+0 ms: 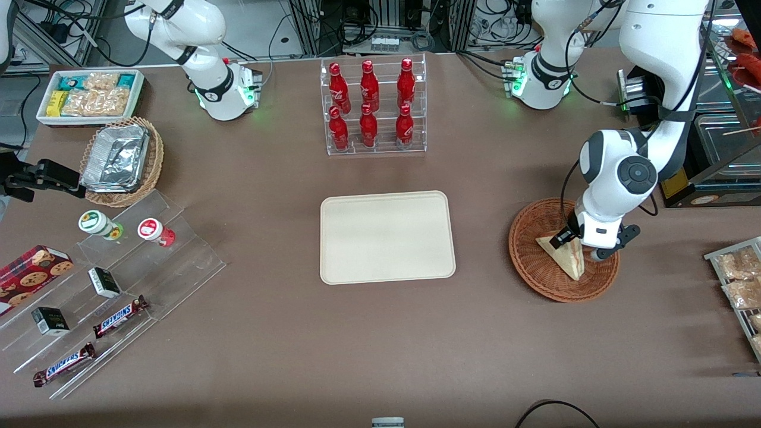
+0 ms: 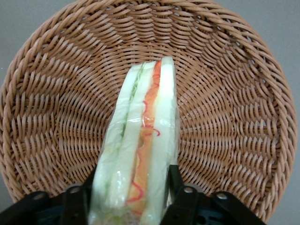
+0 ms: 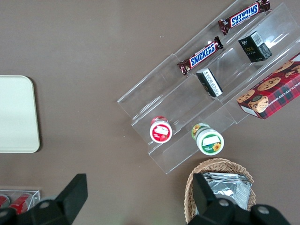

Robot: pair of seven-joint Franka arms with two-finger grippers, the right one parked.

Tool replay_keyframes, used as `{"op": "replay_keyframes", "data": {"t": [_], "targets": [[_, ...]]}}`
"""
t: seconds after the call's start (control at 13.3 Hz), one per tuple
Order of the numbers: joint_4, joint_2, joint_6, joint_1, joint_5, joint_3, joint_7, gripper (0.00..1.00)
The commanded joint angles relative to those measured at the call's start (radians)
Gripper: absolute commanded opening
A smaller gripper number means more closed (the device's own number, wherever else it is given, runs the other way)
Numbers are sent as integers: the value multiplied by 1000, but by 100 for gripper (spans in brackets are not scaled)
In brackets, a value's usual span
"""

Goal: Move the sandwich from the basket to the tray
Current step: 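Lower the left gripper and close it on the wrapped sandwich, then lift the sandwich and carry it with the left gripper over the tray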

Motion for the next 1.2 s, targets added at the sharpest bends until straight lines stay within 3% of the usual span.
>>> {"op": "replay_keyframes", "data": {"t": [0.0, 0.23, 0.75, 1.13], "targets": [[26, 13, 6, -7, -4, 1, -30, 0], [70, 2, -58, -13, 1, -1, -29, 0], [461, -26, -610, -105, 21, -2, -21, 0], [618, 8, -649, -242, 12, -4, -30, 0]]}}
